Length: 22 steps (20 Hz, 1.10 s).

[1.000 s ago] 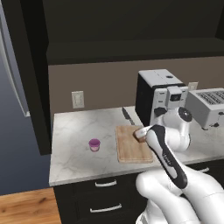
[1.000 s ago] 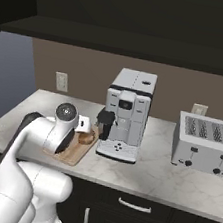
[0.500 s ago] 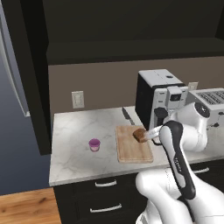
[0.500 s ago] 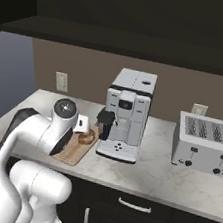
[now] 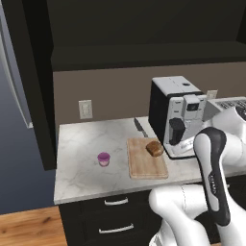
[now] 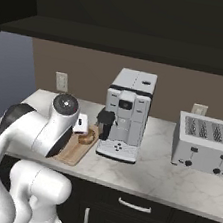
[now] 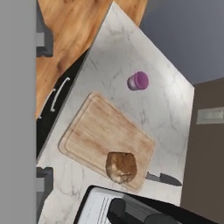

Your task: Pick the bread, place it on the cutting board, pick the jam, place it on the counter, and close the cabinet.

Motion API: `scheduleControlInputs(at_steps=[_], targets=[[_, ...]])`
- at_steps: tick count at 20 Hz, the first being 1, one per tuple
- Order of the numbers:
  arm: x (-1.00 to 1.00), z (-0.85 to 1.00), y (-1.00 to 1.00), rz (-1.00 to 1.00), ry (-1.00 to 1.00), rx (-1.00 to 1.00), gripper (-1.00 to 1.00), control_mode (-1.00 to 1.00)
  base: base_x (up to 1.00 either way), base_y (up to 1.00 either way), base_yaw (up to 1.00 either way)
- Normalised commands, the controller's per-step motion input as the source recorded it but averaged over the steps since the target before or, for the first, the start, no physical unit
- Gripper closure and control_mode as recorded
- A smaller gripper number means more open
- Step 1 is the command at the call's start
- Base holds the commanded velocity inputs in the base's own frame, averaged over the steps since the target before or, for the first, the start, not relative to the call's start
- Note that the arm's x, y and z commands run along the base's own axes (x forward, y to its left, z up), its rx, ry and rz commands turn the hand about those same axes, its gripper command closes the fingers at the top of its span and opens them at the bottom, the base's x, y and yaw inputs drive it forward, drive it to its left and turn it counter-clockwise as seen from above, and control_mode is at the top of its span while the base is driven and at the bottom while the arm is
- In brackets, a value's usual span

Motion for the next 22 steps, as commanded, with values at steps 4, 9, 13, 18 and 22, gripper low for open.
scheduleControlInputs(at_steps=[4, 9, 13, 18, 22], targets=[[-0.57, 0.01, 0.0, 0.01, -0.07, 0.0, -1.0, -1.0, 0.0, 0.0, 0.0], [-0.58, 0.01, 0.02, 0.0, -0.06, 0.0, -1.0, -1.0, 0.0, 0.0, 0.0], [-0.51, 0.04, 0.13, 0.0, -0.07, 0.0, -1.0, -1.0, 0.0, 0.0, 0.0], [-0.33, 0.05, 0.18, 0.0, -0.06, 0.0, -1.0, -1.0, 0.0, 0.0, 0.0], [-0.25, 0.11, 0.18, 0.0, -0.09, 0.0, -1.0, -1.0, 0.0, 0.0, 0.0]])
